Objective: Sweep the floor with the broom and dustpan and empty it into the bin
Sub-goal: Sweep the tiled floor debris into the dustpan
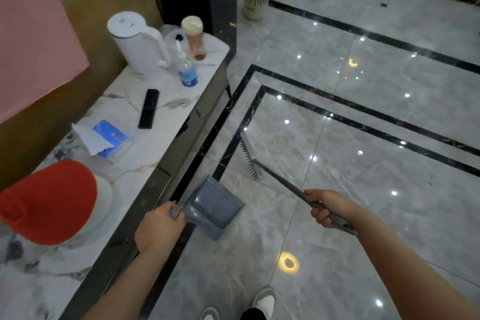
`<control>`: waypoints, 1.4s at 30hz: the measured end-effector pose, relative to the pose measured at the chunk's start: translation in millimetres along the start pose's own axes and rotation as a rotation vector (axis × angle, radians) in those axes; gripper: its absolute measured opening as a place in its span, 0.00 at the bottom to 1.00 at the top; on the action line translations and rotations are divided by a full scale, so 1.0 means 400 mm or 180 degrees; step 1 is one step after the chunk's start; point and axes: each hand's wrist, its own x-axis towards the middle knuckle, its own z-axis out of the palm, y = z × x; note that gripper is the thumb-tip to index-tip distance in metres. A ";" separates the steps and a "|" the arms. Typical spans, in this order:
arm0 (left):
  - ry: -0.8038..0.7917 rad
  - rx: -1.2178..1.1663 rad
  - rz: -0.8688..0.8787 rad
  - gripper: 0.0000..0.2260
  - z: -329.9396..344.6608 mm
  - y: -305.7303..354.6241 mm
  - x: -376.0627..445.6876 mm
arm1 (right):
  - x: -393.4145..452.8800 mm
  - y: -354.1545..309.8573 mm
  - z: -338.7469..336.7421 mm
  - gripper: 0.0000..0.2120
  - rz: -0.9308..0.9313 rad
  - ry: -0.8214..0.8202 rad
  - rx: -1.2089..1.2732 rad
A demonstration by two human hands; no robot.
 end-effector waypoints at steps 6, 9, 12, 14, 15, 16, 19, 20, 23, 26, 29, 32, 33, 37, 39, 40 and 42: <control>0.0133 -0.0175 0.0042 0.09 0.041 0.164 0.044 | -0.022 -0.103 -0.134 0.19 -0.0246 0.0160 -0.0082; 0.0219 -0.0042 0.0089 0.09 0.067 0.240 0.080 | -0.001 -0.129 -0.169 0.18 -0.0373 0.0234 -0.0047; 0.0211 0.0091 0.0154 0.10 0.070 0.306 0.129 | 0.017 -0.149 -0.191 0.17 -0.0552 0.0357 -0.0099; 0.0191 0.0078 0.0144 0.11 0.066 0.339 0.163 | 0.020 -0.167 -0.205 0.18 -0.0700 0.0465 -0.0204; 0.0185 0.0049 0.0118 0.11 0.063 0.351 0.178 | 0.022 -0.179 -0.209 0.19 -0.0743 0.0503 -0.0247; 0.0180 0.0031 0.0094 0.11 0.061 0.363 0.199 | 0.030 -0.196 -0.212 0.20 -0.0748 0.0535 -0.0268; 0.0160 -0.0004 0.0087 0.10 0.057 0.399 0.271 | 0.068 -0.263 -0.202 0.21 -0.0710 0.0620 -0.0206; 0.0151 -0.0009 0.0107 0.10 0.055 0.411 0.298 | 0.083 -0.287 -0.194 0.21 -0.0699 0.0661 -0.0188; 0.0075 0.0044 0.0152 0.10 0.050 0.448 0.401 | 0.139 -0.388 -0.172 0.21 -0.0704 0.0814 -0.0288; -0.0012 0.0064 0.0206 0.10 0.052 0.471 0.476 | 0.179 -0.481 -0.169 0.21 -0.0741 0.0881 -0.0393; -0.0044 0.0221 0.0265 0.12 0.064 0.477 0.535 | 0.229 -0.547 -0.179 0.23 -0.0683 0.0945 -0.0516; 0.0122 0.0424 0.0402 0.12 0.054 0.479 0.581 | 0.284 -0.585 -0.181 0.24 -0.0605 0.1003 -0.0694; 0.0196 0.0470 0.0400 0.11 0.049 0.479 0.599 | 0.307 -0.597 -0.180 0.23 -0.0577 0.0992 -0.0749; 0.0350 0.0579 0.0341 0.08 0.045 0.464 0.630 | 0.406 -0.643 -0.169 0.21 -0.0462 0.0970 -0.0929; 0.0225 0.0673 0.0388 0.07 0.060 0.461 0.631 | 0.448 -0.660 -0.158 0.22 -0.0407 0.0954 -0.1057; 0.0197 0.0717 0.0396 0.07 0.066 0.461 0.634 | 0.469 -0.666 -0.149 0.22 -0.0367 0.0908 -0.1108; 0.0262 0.0752 0.0422 0.06 0.072 0.464 0.648 | 0.509 -0.676 -0.127 0.22 -0.0276 0.0754 -0.1182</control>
